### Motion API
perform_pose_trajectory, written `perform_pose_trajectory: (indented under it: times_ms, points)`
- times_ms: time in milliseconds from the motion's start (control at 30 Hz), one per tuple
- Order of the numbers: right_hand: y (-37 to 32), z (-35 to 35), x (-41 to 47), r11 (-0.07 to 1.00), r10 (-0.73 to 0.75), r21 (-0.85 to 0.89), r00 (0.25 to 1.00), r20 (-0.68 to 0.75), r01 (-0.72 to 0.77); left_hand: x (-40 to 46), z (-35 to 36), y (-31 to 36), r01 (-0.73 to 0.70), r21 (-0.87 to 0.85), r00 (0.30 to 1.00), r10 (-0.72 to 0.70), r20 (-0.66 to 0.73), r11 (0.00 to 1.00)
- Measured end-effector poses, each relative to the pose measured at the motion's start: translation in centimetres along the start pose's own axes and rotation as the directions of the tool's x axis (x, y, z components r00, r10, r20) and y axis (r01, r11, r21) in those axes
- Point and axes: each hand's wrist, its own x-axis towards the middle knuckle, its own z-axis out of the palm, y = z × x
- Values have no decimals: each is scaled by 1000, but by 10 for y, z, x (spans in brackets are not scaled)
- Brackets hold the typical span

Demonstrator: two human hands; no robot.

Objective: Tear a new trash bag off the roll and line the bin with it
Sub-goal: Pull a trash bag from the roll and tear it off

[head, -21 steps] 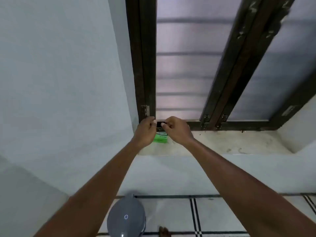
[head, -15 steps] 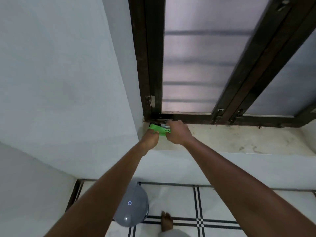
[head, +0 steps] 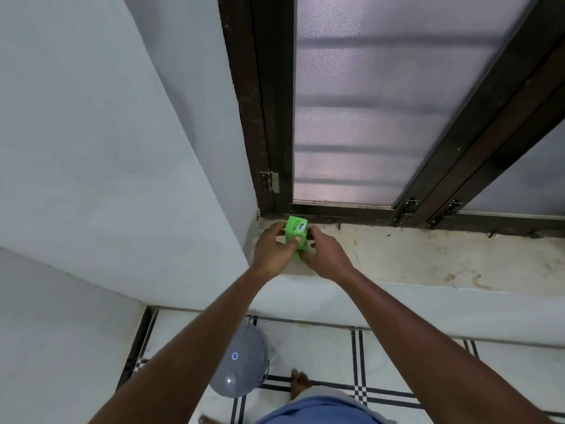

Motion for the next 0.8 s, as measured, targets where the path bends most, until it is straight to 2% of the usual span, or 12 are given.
perform_pose_trajectory:
  times_ms: [100,267,400,467,567,600,667,800]
  points:
    - [7,-2,-4,1000,11,21,1000,1,-11,2,1,5,-149,140,986,157,-46,979]
    - [9,-3,-10,1000,13,-4,1000,-12,-13,7,-8,15,-115,73,984,124,-126,991]
    - [8,1,-16,999,50,16,997,-64,-49,6,-10,18,-163,248,930,233,-285,955]
    - [8,2,-19,998,62,22,994,-89,-60,-3,-11,27,-190,454,895,344,-285,871]
    - [9,1,-20,999,39,14,994,-101,-37,-8,-10,25,-327,633,861,497,-106,701]
    - [10,0,-20,999,33,12,994,-107,-32,-8,-10,25,-362,617,868,494,-49,699]
    - [10,-5,-23,999,6,46,993,-119,-1,-8,-9,23,-385,504,901,433,25,773]
    - [1,-15,-35,969,-79,214,972,-220,127,-11,-6,23,-280,230,958,287,4,932]
